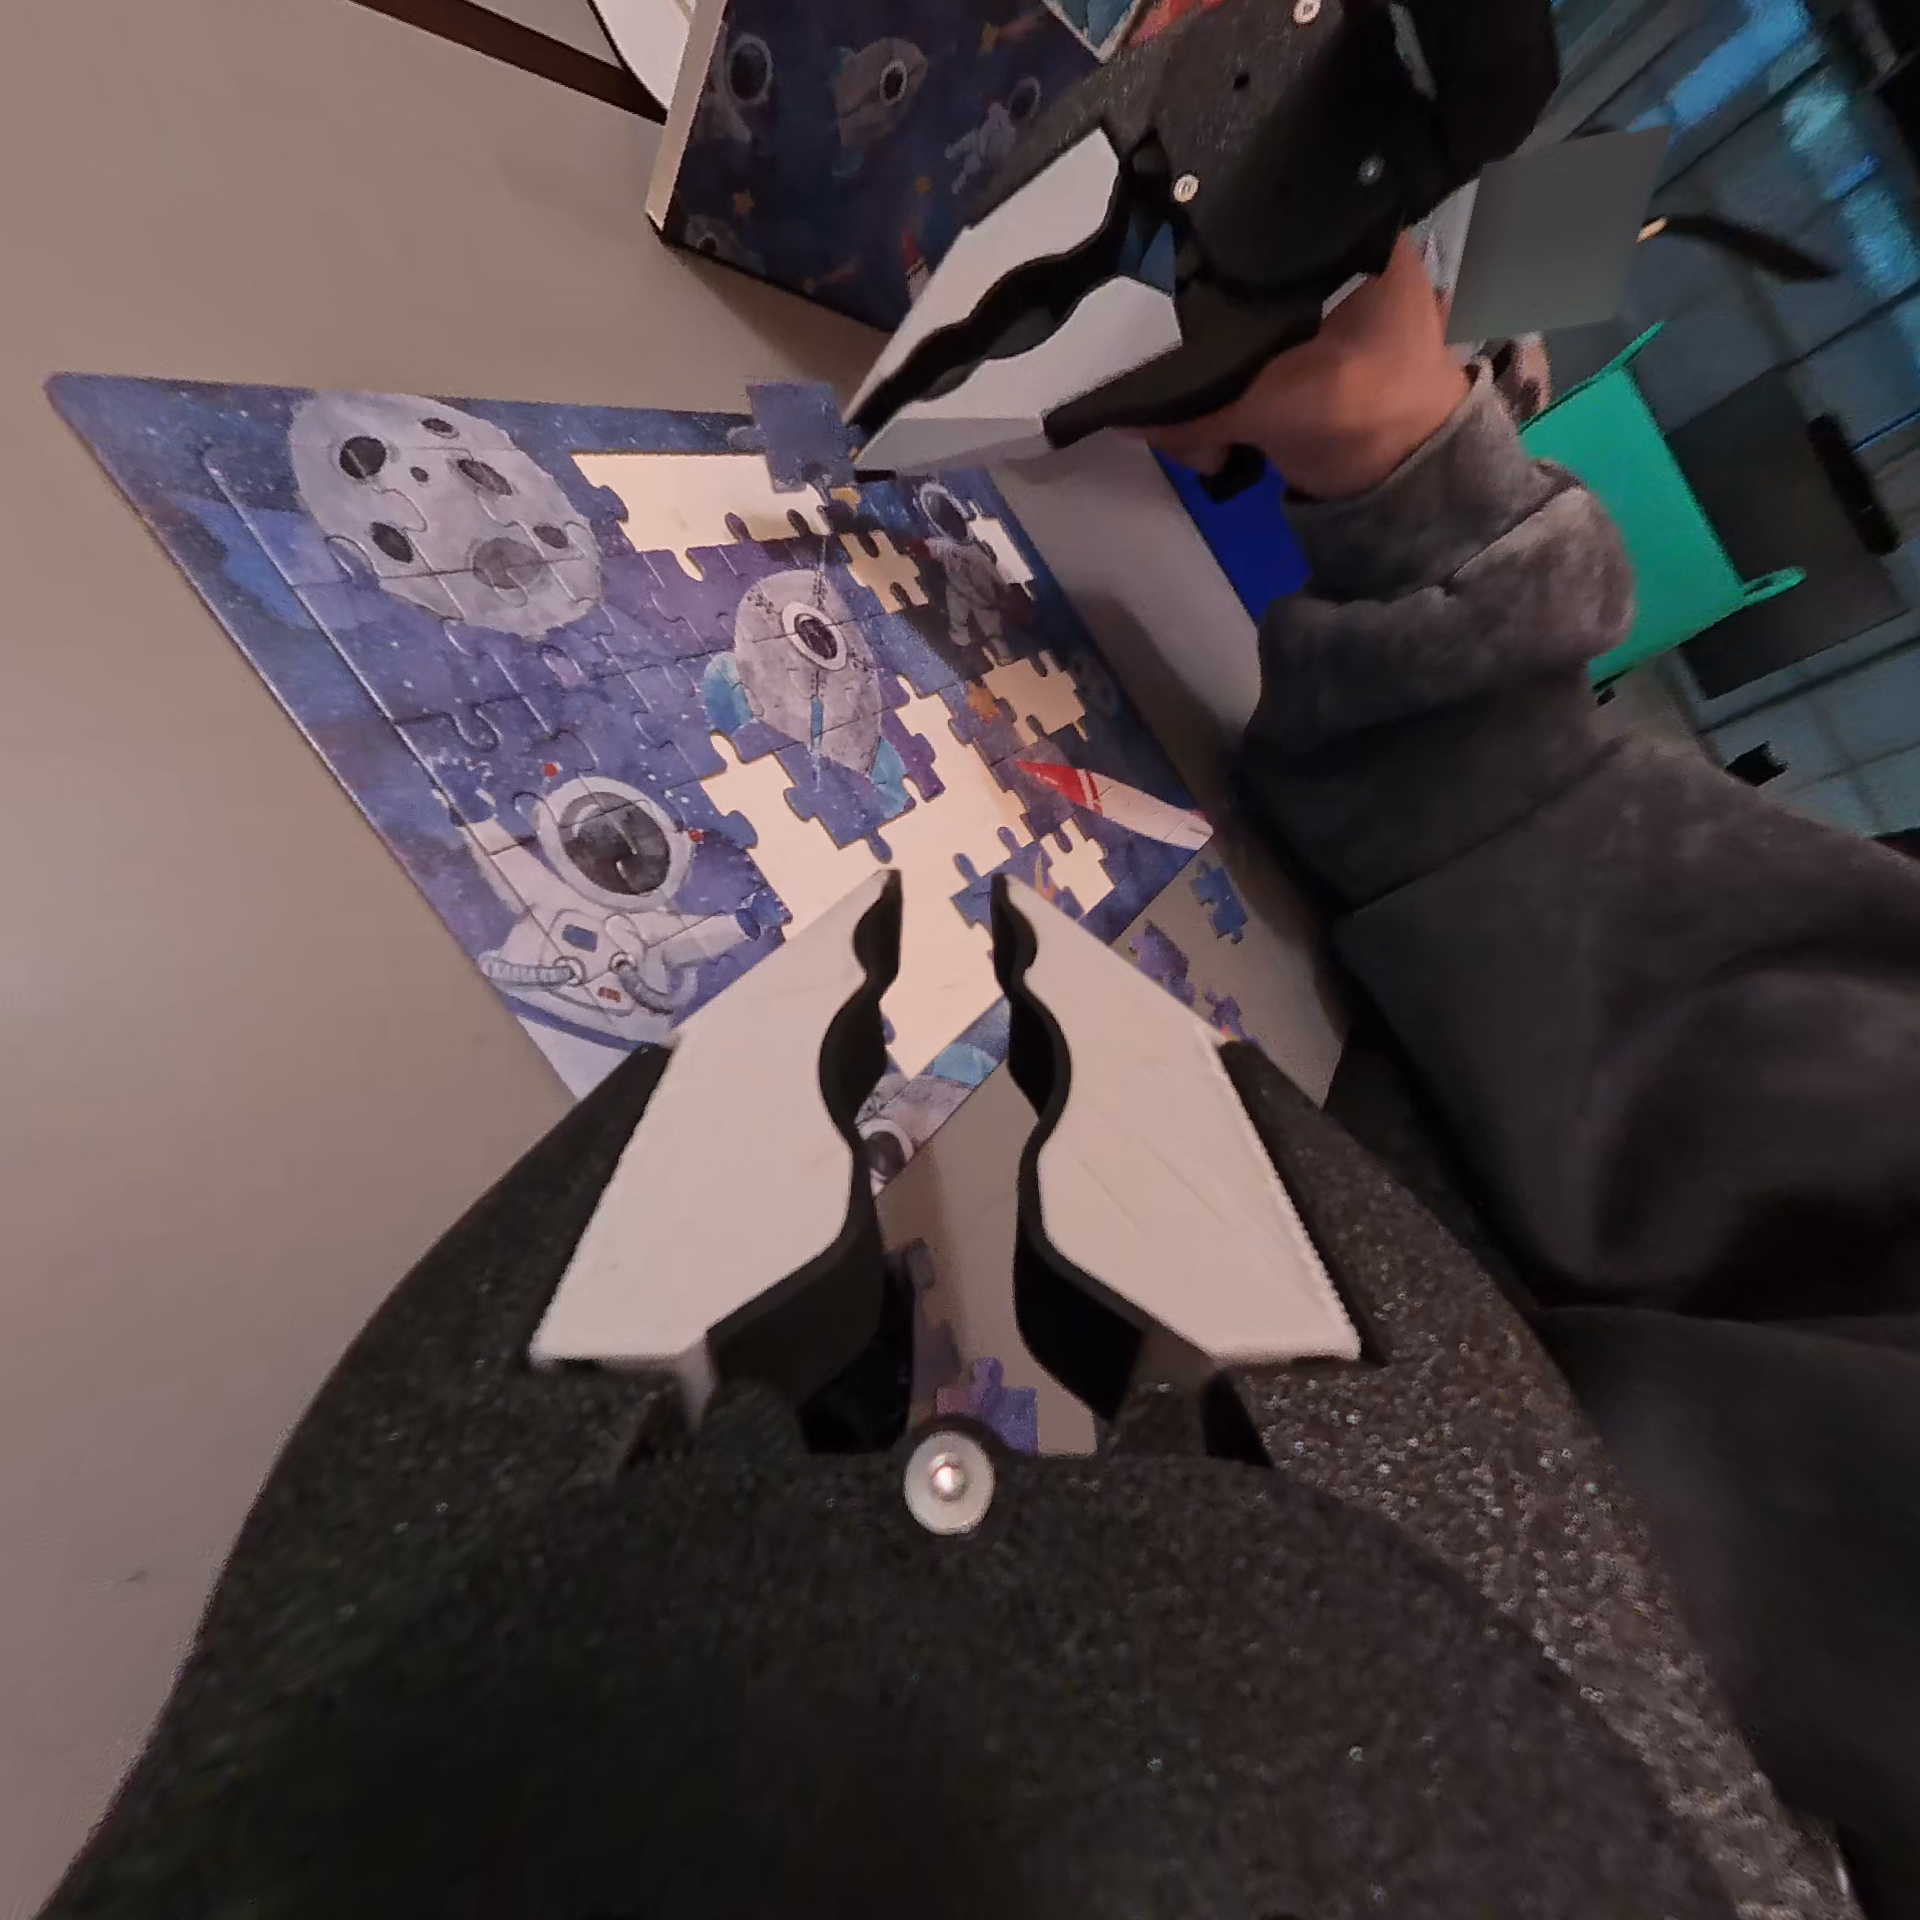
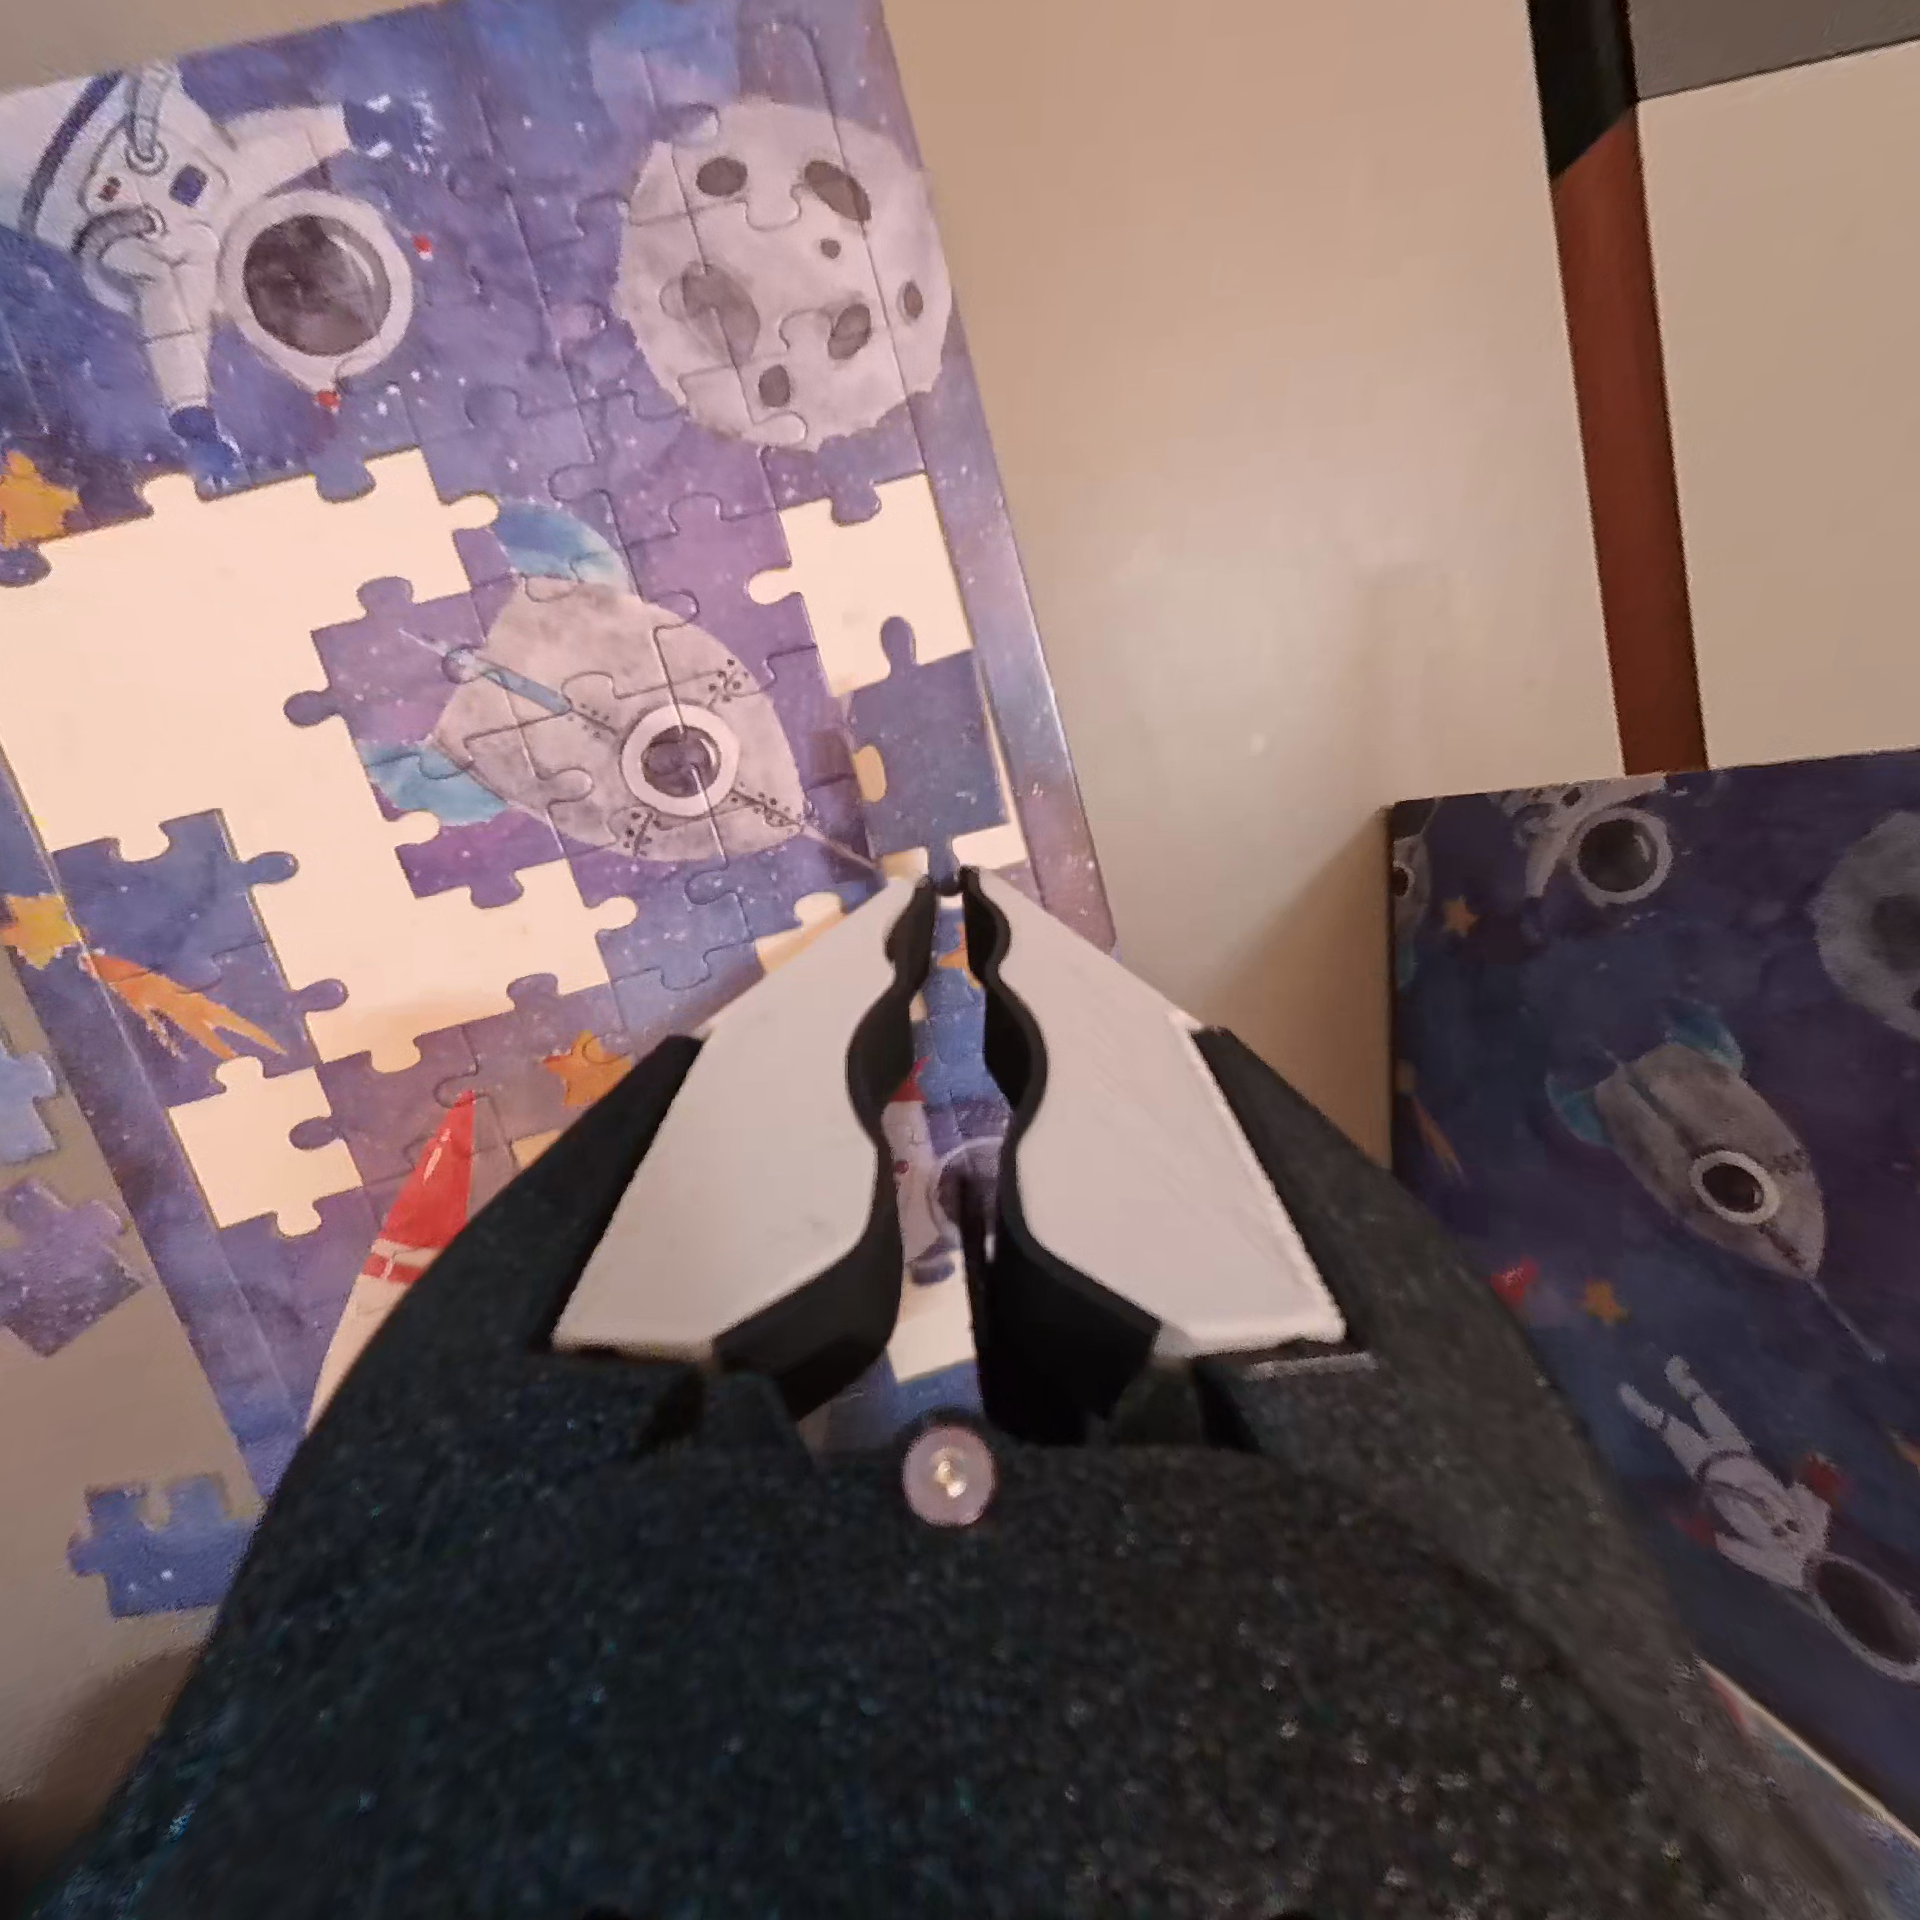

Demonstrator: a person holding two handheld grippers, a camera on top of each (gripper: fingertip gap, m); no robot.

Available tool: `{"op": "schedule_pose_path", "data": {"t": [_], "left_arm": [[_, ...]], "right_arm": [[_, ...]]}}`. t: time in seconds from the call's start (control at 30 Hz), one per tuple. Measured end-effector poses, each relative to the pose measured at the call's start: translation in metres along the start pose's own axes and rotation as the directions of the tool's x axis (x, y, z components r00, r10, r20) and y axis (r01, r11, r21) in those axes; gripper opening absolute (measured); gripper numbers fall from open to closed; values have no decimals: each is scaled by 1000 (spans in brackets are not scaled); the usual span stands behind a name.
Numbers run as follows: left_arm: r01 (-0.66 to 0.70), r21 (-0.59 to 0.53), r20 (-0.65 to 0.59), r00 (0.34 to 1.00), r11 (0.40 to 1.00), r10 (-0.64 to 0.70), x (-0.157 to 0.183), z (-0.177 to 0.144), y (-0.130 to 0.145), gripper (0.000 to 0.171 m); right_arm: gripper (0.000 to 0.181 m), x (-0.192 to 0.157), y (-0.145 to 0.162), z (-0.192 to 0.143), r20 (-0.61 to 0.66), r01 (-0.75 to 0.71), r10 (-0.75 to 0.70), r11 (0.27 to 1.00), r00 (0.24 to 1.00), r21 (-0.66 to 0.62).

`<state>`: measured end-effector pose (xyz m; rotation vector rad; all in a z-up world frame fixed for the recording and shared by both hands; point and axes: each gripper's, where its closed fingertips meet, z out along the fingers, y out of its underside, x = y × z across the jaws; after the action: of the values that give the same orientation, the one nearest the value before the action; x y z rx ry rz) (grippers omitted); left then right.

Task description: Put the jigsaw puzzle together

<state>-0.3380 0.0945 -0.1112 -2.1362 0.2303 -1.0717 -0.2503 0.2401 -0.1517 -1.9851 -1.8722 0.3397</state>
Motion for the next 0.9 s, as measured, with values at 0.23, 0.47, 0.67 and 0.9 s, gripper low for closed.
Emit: {"op": "schedule_pose_path", "data": {"t": [0.23, 0.47, 0.67, 0.9], "left_arm": [[-244, -142, 172, 948, 959, 267, 18, -32, -12, 18], [-340, -180, 237, 896, 923, 377, 66, -69, -25, 21], [-307, -195, 274, 895, 932, 352, 57, -58, 4, 21], [-237, -177, 325, 902, 955, 284, 9, -22, 20, 21]], "right_arm": [[6, -18, -5, -13, 56, 35, -35, 999, 998, 7], [6, -97, -22, -39, 328, 119, -111, 993, 938, -5], [5, -144, -29, -50, 352, 232, -184, 968, 918, -100], [5, -161, -27, -24, 230, 197, -175, 978, 957, -74]]}}
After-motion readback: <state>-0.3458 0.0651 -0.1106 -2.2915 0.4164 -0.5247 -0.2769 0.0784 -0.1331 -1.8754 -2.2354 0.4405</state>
